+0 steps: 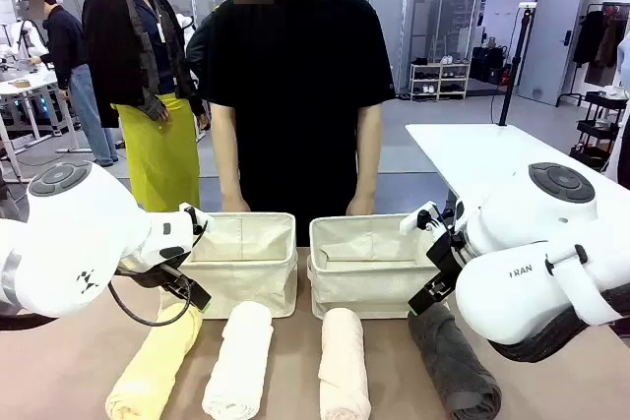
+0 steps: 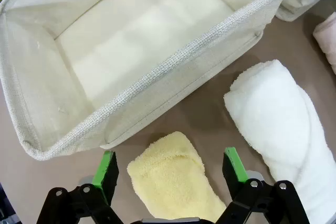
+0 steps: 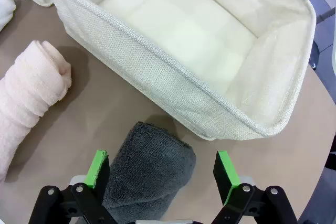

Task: Divide the towels into two baskets.
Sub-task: Pick up one hotel-folded towel and place it in the Fabric basket indicated by the person.

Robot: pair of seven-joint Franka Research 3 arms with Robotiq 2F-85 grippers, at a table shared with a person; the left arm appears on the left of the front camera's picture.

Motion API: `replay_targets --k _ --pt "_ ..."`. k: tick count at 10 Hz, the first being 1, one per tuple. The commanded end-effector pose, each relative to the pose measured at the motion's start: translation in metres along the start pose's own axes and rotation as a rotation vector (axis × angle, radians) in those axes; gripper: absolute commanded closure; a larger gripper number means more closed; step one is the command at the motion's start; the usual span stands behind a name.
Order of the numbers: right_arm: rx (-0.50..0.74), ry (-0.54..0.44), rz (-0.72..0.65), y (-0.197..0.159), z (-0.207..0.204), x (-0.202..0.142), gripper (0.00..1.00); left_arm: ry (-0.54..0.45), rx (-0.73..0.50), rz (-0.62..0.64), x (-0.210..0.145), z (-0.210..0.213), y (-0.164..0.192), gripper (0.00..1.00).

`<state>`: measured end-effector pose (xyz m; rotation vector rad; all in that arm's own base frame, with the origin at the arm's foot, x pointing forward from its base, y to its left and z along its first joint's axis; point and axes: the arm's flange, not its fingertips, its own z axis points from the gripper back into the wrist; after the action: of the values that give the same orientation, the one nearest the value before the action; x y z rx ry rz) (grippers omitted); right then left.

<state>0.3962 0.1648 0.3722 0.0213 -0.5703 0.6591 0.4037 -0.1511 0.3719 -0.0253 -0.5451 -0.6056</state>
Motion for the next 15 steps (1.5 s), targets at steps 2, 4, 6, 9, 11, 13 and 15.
replay_targets --k 2,4,6,9,11,13,15 --pt "0.0 0.0 0.0 0.0 0.0 0.0 0.0 0.0 0.0 0.0 0.0001 0.0 -0.0002 0.0" --pt "0.0 0.0 0.0 0.0 0.0 0.0 0.0 0.0 0.0 0.0 0.0001 0.0 -0.0002 0.0" --pt "0.0 0.0 0.0 0.0 0.0 0.0 0.0 0.0 0.0 0.0 0.0001 0.0 -0.0002 0.0" --pt "0.0 0.0 0.0 0.0 0.0 0.0 0.0 0.0 0.0 0.0 0.0001 0.0 -0.0002 0.0" --pt "0.0 0.0 0.0 0.0 0.0 0.0 0.0 0.0 0.0 0.0 0.0001 0.0 -0.0002 0.0" --pt "0.0 0.0 0.0 0.0 0.0 0.0 0.0 0.0 0.0 0.0 0.0001 0.0 -0.0002 0.0" --pt "-0.011 -0.014 0.007 -0.0022 0.0062 0.0064 0.0 -0.008 0.001 -0.014 0.0068 0.0075 0.0009 0.0"
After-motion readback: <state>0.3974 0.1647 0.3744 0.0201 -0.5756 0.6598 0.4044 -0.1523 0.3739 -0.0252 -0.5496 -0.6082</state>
